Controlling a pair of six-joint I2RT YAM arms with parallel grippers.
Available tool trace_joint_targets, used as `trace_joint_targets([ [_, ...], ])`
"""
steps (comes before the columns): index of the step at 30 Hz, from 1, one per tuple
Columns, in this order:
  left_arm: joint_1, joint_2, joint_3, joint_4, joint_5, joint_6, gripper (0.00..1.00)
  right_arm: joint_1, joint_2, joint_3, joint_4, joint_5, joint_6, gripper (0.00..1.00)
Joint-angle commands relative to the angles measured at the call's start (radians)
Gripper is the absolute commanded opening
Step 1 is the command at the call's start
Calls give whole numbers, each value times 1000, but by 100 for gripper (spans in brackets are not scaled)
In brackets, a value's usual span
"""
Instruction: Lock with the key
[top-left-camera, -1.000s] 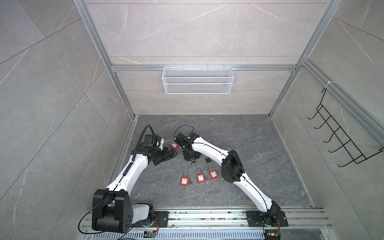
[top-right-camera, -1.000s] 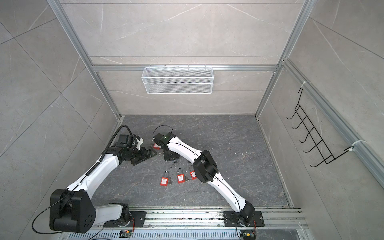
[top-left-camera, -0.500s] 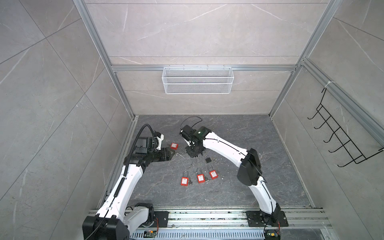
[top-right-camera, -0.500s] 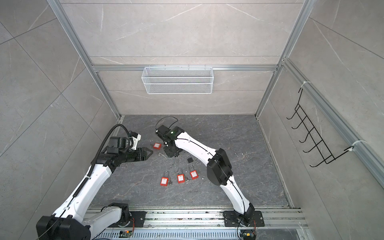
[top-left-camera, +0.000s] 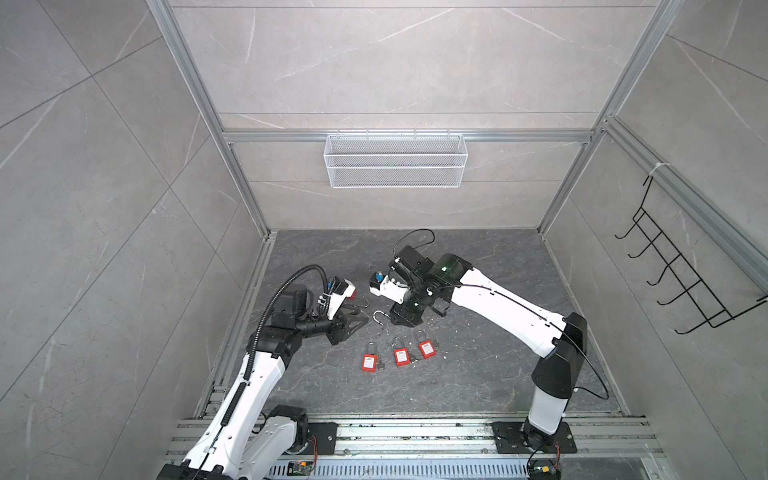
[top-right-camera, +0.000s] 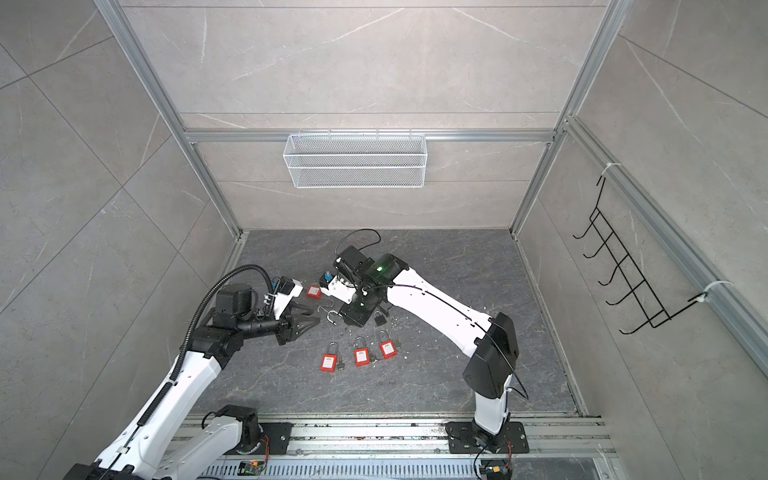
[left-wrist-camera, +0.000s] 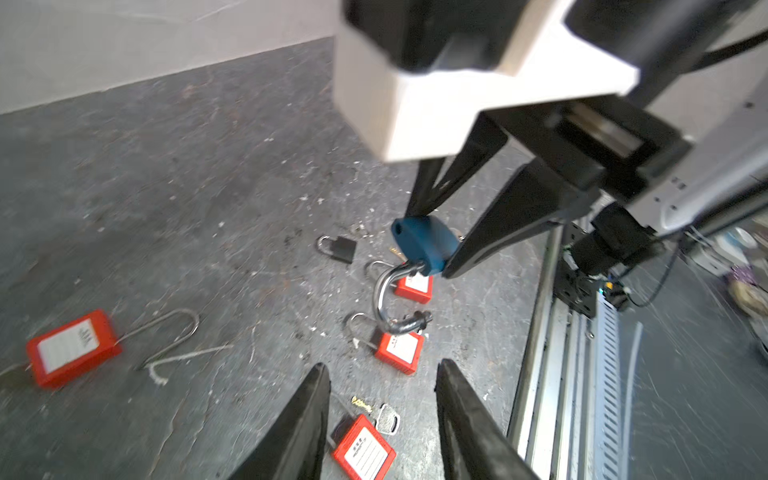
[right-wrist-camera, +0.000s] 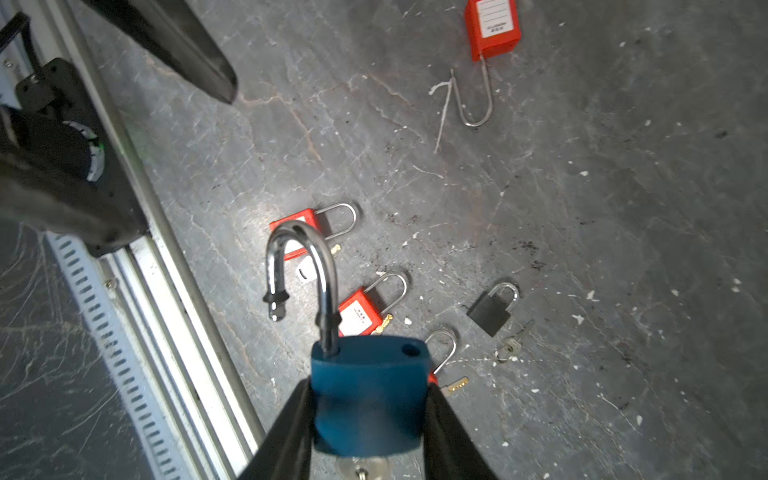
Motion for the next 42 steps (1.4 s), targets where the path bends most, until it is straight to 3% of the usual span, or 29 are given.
trace_joint_targets([
  [1, -23, 32, 64, 13, 166, 161, 46, -3, -50, -24, -26, -76, -48, 21],
  [11, -84, 121, 104, -49, 94, 245, 50, -3, -75, -49, -13, -132, -36, 21],
  [20, -103, 153, 99, -79, 87, 269, 47, -2, -86, -47, -32, -141, -55, 20],
  [42, -140, 205, 129, -132, 202, 300, 23, -2, -91, -6, -72, -138, -92, 19],
])
